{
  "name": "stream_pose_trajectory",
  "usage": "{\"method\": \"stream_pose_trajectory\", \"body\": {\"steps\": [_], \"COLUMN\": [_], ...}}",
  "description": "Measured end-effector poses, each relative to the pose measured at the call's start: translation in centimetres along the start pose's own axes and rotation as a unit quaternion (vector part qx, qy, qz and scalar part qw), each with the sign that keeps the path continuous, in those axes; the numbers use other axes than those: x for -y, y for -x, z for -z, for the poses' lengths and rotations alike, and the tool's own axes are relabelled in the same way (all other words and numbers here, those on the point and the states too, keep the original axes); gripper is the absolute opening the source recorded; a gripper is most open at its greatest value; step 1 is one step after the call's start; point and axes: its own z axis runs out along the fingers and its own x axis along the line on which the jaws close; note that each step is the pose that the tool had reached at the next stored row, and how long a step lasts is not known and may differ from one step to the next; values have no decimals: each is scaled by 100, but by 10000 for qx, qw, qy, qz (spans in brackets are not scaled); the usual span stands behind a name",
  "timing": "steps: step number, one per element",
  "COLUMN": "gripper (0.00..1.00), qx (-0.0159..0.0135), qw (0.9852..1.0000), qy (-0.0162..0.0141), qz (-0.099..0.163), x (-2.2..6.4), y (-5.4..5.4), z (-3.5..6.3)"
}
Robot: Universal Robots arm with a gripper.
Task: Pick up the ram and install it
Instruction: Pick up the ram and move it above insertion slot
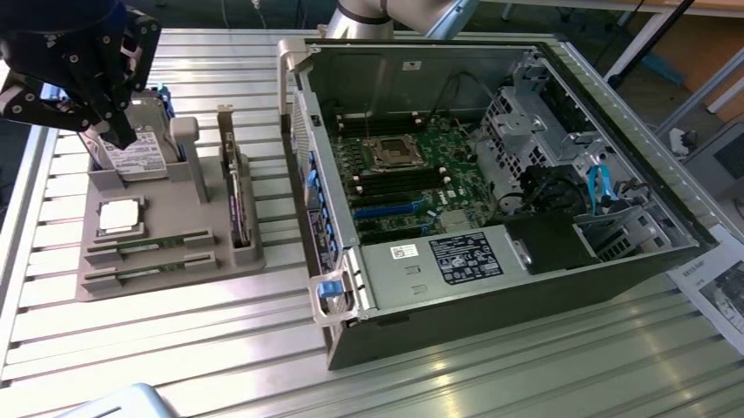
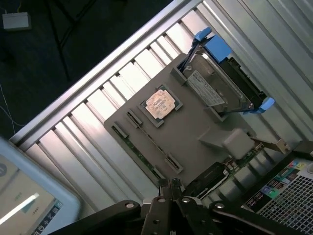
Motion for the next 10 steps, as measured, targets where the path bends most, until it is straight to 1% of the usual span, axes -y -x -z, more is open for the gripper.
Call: {"method": "stream_pose_trajectory", "body": {"steps": [1, 3, 6, 8, 10], "gripper": [10, 10, 10, 10, 10], "qx": [-3, -13, -26, -33, -41], "qw": [10000, 9995, 9984, 9972, 9957], "qy": [2, 7, 14, 18, 23], "qz": [68, 301, 572, 748, 930], "x": [0, 0, 0, 0, 1], "y": [0, 0, 0, 0, 0], "z": [0, -2, -4, -5, -6]}}
